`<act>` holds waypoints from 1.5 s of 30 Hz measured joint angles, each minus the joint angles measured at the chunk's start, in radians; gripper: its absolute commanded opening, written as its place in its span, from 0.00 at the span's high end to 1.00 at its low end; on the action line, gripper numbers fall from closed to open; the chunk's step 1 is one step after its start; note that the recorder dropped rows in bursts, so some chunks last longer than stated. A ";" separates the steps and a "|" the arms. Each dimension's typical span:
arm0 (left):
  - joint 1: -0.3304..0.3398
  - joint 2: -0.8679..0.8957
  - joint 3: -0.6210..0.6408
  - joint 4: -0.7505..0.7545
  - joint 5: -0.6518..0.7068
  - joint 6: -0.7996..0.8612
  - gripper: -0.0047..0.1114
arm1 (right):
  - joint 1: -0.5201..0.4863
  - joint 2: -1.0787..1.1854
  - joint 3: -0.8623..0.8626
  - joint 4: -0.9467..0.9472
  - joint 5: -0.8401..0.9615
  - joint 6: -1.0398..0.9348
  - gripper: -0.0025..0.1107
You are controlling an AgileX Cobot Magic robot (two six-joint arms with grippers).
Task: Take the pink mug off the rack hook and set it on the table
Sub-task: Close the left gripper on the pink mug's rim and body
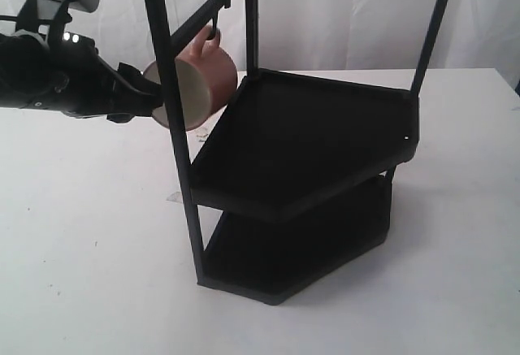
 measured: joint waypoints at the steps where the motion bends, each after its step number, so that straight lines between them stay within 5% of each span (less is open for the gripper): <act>1: 0.000 0.008 0.000 0.000 -0.002 0.006 0.44 | 0.000 0.000 0.000 0.000 0.000 0.000 0.98; 12: -0.005 0.025 -0.002 -0.003 -0.011 0.092 0.44 | 0.000 0.000 0.000 0.000 0.000 0.000 0.98; 19: -0.088 0.031 -0.002 -0.001 -0.028 0.306 0.45 | 0.000 0.000 0.000 0.000 0.000 0.000 0.98; 26: -0.092 0.040 -0.004 -0.012 -0.092 0.276 0.96 | 0.000 0.000 0.000 0.000 0.000 0.000 0.98; 45: -0.092 0.038 -0.011 -0.023 -0.092 0.162 0.96 | 0.000 0.000 0.000 0.000 0.000 0.002 0.98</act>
